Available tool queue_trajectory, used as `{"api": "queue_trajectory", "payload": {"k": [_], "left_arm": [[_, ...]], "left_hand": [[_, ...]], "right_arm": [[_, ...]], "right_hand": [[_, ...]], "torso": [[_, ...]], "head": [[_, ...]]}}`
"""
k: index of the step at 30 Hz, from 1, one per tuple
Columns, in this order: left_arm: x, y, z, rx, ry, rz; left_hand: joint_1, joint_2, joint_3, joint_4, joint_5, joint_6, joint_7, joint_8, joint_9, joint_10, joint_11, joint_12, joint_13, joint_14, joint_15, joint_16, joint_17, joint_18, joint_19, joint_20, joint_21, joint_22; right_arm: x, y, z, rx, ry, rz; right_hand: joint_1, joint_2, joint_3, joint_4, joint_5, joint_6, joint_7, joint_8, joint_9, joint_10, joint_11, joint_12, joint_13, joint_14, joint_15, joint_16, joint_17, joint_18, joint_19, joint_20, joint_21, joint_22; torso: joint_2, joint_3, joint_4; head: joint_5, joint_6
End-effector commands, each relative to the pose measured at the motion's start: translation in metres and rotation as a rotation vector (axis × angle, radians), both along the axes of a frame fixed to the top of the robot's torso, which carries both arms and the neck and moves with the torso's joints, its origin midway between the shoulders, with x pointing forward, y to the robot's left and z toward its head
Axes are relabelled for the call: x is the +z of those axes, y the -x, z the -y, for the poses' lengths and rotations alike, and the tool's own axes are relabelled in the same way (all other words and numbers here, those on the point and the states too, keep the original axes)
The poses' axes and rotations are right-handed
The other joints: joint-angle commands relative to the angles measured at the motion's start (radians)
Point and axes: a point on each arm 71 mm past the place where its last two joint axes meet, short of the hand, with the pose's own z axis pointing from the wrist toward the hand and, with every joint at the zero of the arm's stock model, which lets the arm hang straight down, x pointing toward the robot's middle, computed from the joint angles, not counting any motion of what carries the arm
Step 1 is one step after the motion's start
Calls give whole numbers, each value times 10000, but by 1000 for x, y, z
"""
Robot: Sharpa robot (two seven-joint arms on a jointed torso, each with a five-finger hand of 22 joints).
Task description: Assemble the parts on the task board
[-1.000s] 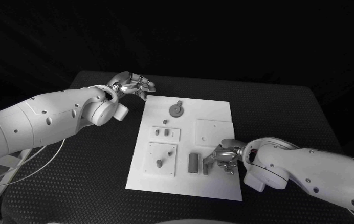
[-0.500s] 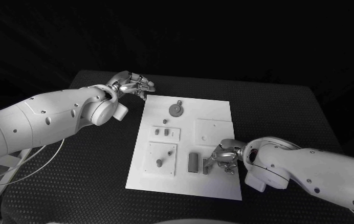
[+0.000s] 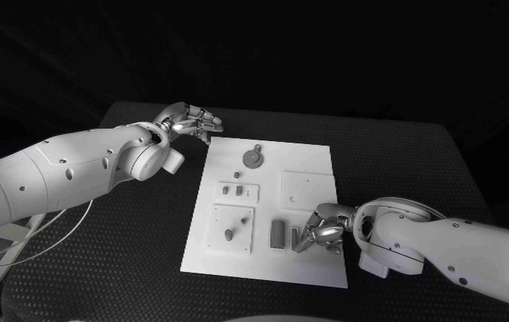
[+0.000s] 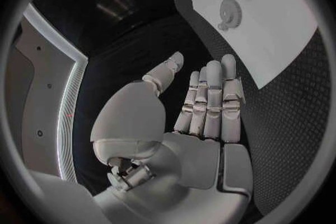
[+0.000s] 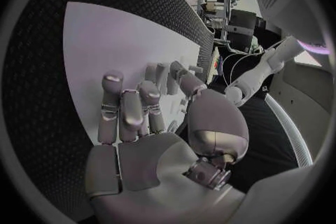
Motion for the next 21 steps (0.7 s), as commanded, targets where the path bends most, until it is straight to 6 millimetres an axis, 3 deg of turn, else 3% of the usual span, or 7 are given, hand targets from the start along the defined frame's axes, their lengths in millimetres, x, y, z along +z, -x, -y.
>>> {"api": "queue_trajectory", "payload": {"k": [1,13,18,21], "left_arm": [[1,0,2,-153,80,12],[1,0,2,-160,80,5],[1,1,2,-158,81,4],[1,1,2,-157,80,-1]], "left_hand": [[-11,44,-46,16,44,-78,-20,62,-15,21,46,28,-17,7,-4,-41,12,334,74,17,-59,16],[-12,47,-48,18,44,-77,-20,65,-16,22,46,28,-20,7,-4,-43,14,333,75,18,-63,18],[-13,48,-49,19,44,-76,-20,66,-17,23,46,29,-20,7,-4,-44,15,333,76,18,-64,19],[-32,51,-57,28,44,-75,-20,67,-17,25,47,30,-22,7,-3,-45,17,330,78,21,-66,20]], "right_arm": [[0,2,-3,859,431,305],[-1,-3,-5,587,763,658],[-1,-6,-5,440,1016,966],[-1,-7,-6,440,1060,1051]], "right_hand": [[93,-9,-76,6,-16,68,-4,58,18,89,-15,70,30,69,-35,6,25,448,25,22,30,153],[-12,95,-181,219,-15,157,-43,88,29,191,-54,185,120,113,-70,26,125,448,69,22,7,133],[-99,292,-239,306,-15,198,-64,98,31,245,-76,248,172,131,-91,40,173,448,85,14,-1,131],[-169,545,-270,371,-15,222,-75,103,31,283,-87,295,212,146,-102,52,210,448,93,10,-6,132]], "torso": [[4,0,2],[2,-18,22],[4,-20,26],[3,-23,26]], "head": [[-19,-8],[-37,-19],[-40,-28],[-43,-44]]}}
